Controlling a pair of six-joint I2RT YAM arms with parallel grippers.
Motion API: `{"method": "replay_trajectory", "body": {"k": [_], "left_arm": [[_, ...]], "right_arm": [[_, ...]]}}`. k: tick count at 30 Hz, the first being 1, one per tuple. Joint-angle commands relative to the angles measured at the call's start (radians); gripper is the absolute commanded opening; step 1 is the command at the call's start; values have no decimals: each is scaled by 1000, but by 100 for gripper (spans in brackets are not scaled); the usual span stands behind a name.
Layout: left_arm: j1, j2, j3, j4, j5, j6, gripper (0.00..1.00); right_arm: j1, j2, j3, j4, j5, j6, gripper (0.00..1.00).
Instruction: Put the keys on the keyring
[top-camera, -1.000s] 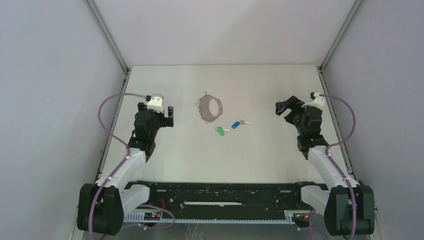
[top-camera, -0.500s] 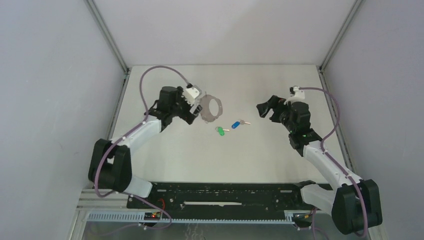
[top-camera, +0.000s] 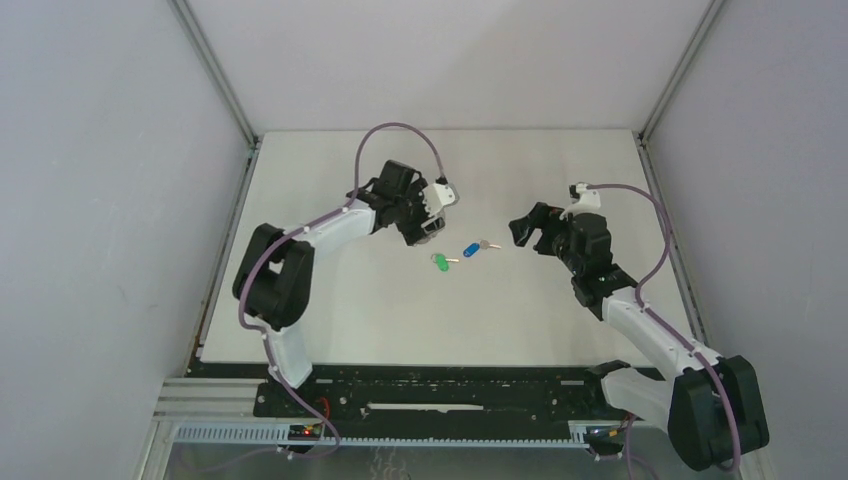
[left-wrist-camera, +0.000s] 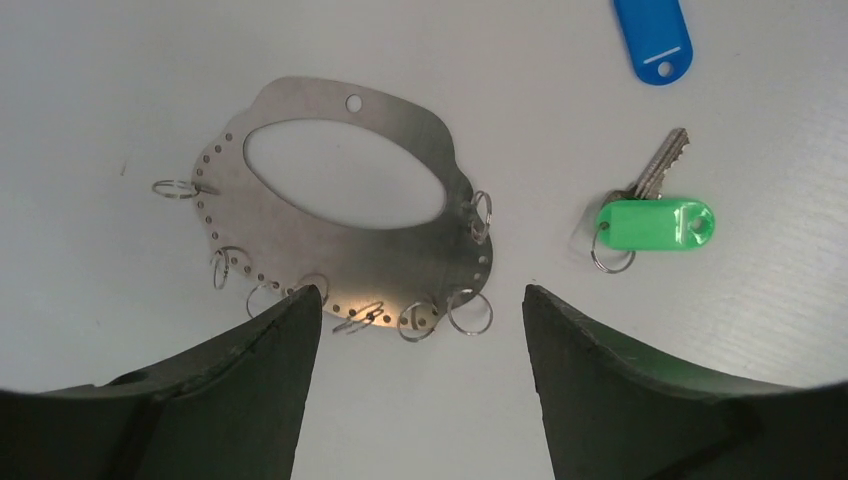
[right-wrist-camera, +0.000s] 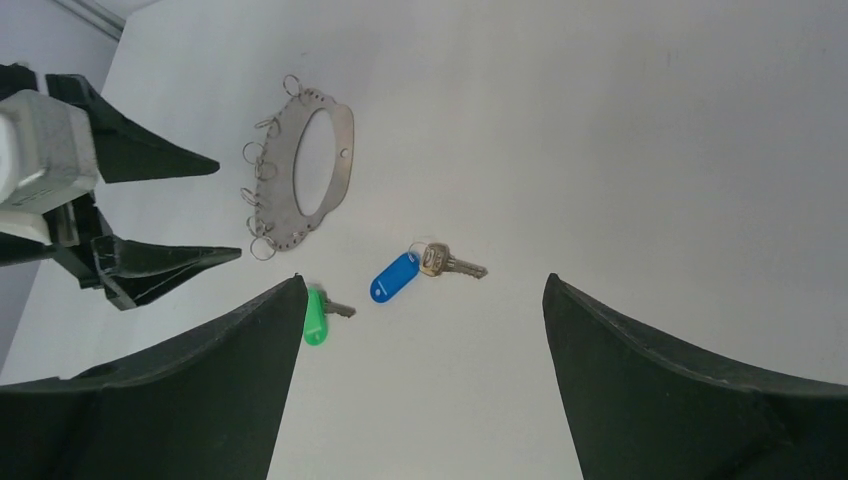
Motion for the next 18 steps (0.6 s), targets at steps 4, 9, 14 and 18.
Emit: {"method": "replay_trajectory", "body": {"k": [4,9,14,18], "left_arm": [[-54,103,134,-85,-104,129,77],[-86,167,180,-98,-210,183,76],[-102,203,215,-118,-240,193,74],[-108,219,234,-132,-247,201,70]], "right_arm": [[11,-51,-23,58,33,-4,96],[3,-58,-24,73,23,9,96],[-3,-54,-24,83,9,25,95],[-14,-58,-38,98,-6,41,94]]}}
